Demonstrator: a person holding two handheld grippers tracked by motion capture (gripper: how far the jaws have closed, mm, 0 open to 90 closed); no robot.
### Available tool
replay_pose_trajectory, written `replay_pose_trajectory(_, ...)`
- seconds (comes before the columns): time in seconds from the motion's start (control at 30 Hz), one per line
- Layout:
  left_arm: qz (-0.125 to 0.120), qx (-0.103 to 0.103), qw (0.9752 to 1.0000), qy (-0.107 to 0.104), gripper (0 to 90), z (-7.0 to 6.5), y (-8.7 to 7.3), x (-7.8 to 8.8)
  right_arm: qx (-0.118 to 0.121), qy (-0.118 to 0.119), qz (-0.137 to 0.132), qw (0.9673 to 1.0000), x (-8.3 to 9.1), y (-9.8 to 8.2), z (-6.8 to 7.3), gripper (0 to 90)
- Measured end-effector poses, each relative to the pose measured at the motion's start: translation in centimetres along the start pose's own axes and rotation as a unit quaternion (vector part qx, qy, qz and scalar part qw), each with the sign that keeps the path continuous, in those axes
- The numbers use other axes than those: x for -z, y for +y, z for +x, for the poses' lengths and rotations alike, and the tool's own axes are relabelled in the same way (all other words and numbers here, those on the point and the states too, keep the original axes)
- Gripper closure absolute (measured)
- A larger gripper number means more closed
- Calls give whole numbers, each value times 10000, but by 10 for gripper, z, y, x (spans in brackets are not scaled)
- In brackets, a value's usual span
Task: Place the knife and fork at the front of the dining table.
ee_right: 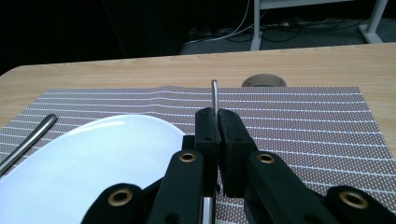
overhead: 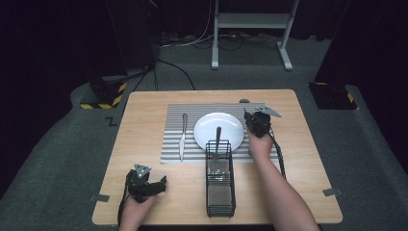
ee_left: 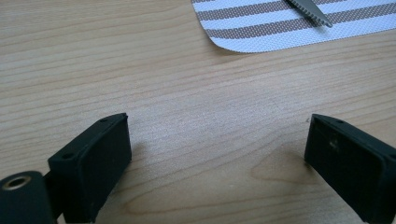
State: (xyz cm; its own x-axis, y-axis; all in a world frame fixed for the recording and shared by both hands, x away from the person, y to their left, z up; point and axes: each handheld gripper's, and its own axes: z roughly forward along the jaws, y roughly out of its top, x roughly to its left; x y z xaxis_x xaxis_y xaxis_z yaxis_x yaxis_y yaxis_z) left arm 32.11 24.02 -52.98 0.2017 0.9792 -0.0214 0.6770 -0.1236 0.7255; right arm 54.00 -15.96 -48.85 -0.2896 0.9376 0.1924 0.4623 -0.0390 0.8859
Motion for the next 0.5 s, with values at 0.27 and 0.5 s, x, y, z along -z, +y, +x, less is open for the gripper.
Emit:
replay_pose_trajectory(0.27, -10, 16, 10000, -19, 73, 0, 0, 0, -82, -11, 125, 9999, -1, 0, -4, 865)
replay_pose_trajectory(0.5, 0, -12, 10000, 0, 73, 0, 0, 0, -182, -40, 223, 9996, -2, 0, -12, 802)
